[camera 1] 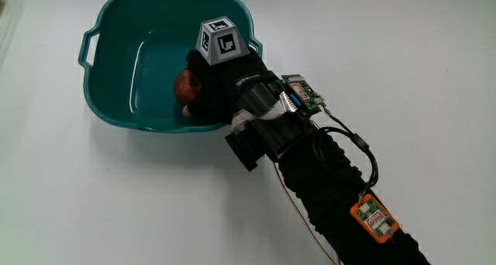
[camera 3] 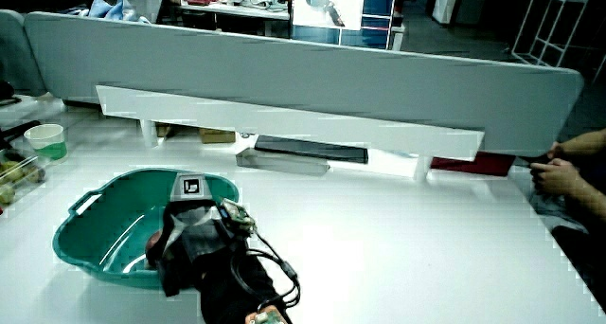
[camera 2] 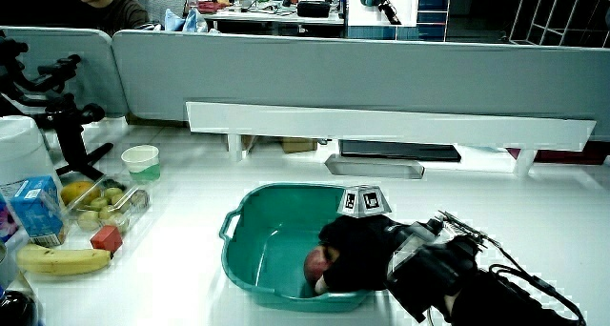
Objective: Place apple into plate
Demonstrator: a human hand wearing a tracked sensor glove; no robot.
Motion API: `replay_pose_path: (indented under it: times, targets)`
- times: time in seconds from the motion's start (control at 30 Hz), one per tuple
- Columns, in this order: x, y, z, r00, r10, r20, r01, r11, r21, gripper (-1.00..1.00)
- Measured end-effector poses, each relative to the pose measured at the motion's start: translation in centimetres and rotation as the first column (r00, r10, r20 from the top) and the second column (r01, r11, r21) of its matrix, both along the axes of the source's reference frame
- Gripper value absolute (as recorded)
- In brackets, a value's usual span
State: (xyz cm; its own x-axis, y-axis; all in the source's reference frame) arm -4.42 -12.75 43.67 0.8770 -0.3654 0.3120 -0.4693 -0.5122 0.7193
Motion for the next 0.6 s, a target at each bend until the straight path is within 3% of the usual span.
replay_pose_path:
  times: [0.17,0.2,0.23,0.33,0.4,0.43,0.6]
  targets:
    - [0.2,0.1,0.3,1.0,0.025,-0.002,-0.025,0.9997,0.006,-0.32]
    - [0.2,0.1,0.3,1.0,0.021,0.012,-0.021,0.9996,-0.018,-0.37]
    - [0.4,0.0,0.3,0.999,0.043,0.005,-0.043,0.999,0.01,-0.42]
    - [0.5,0.1,-0.1,0.999,0.039,0.01,-0.039,0.999,0.02,-0.58]
    - [0.7,0.2,-0.9,0.997,0.038,0.07,-0.038,0.9992,0.005,-0.68]
    - [0.8,0.3,-1.2,0.997,0.037,0.067,-0.039,0.9989,0.026,-0.74]
    - [1.5,0.7,-2.9,0.994,0.029,0.107,-0.033,0.9991,0.028,-1.0]
